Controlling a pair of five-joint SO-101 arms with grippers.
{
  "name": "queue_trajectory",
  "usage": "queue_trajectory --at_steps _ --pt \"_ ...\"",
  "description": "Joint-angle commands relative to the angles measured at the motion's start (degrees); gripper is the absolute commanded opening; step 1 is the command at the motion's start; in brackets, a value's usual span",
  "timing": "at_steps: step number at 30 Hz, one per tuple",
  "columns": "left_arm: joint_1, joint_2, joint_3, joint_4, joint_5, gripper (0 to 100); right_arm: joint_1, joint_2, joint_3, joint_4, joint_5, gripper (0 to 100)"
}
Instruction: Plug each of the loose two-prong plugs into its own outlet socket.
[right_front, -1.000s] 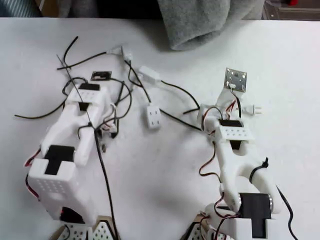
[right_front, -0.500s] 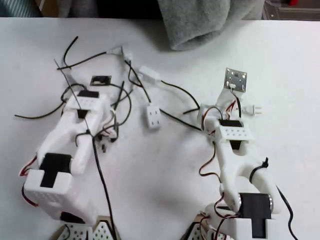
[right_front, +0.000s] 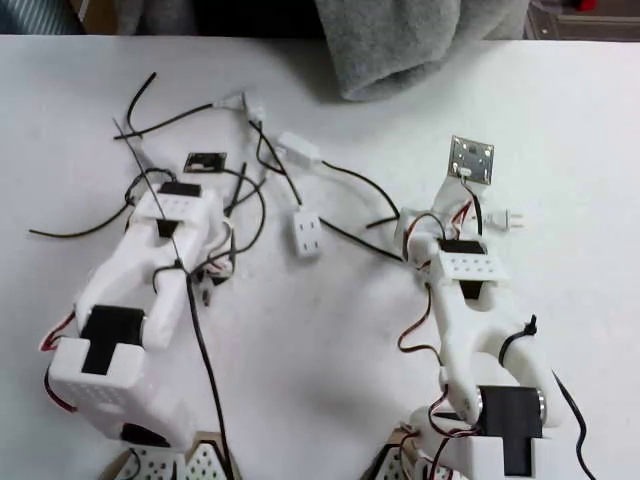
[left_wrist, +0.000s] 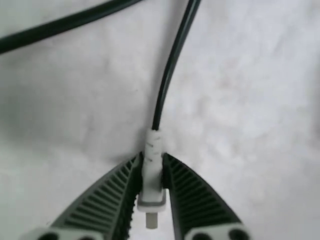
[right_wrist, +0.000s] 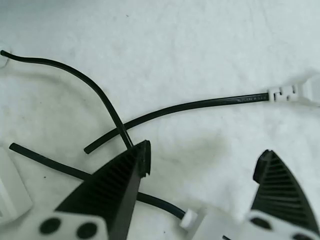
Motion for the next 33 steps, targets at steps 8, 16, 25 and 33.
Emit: queue_trajectory --at_steps 8,16,25,33 --pt "6.5 -5.0 -13.3 5.5 2.1 2 -0.4 -2.2 -0.4 -0.9 0.6 32.7" --pt "9.0 -20.1 -15.7 5.7 17.5 2 -0.4 -2.2 -0.4 -0.9 0.6 32.7" --pt "11.1 -31.7 -10.0 1.9 30.3 2 -0.4 -2.2 -0.4 -0.9 0.6 32.7" --pt "22.2 -44.5 4.5 -13.1 33.3 2 -0.4 -2.2 -0.4 -0.9 0.6 32.7"
